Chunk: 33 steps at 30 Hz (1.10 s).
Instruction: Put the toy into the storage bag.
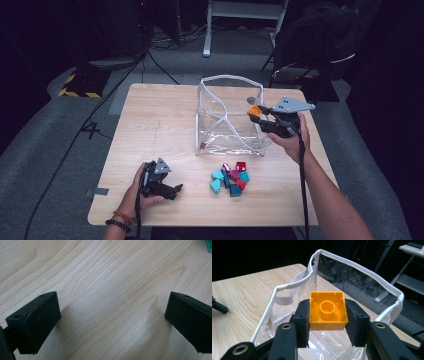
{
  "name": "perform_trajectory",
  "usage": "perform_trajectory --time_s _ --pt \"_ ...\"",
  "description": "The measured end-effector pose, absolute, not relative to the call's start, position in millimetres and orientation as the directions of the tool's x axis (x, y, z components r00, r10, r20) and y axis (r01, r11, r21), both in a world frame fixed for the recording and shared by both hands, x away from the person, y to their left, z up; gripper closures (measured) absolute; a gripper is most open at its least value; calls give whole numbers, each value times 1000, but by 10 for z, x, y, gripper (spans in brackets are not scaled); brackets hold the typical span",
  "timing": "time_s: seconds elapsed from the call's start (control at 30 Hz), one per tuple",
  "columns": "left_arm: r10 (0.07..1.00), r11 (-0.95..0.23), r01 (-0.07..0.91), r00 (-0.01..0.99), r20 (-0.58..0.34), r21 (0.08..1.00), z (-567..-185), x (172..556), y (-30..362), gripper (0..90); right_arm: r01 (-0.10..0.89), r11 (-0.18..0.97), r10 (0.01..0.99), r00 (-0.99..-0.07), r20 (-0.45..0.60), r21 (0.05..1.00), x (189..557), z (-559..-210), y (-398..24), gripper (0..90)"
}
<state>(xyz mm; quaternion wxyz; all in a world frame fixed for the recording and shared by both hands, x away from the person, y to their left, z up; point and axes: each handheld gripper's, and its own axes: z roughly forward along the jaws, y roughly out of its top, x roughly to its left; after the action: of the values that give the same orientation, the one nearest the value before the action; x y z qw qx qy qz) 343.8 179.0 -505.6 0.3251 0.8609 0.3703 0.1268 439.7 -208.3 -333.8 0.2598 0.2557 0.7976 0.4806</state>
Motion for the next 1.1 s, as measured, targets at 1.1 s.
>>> perform_trajectory --time_s 1.1 --pt "720 -514 555 693 -23 654 -5057 3438 1790 3 216 447 667 -727 -163 868 4432 -3483 -2048 449"
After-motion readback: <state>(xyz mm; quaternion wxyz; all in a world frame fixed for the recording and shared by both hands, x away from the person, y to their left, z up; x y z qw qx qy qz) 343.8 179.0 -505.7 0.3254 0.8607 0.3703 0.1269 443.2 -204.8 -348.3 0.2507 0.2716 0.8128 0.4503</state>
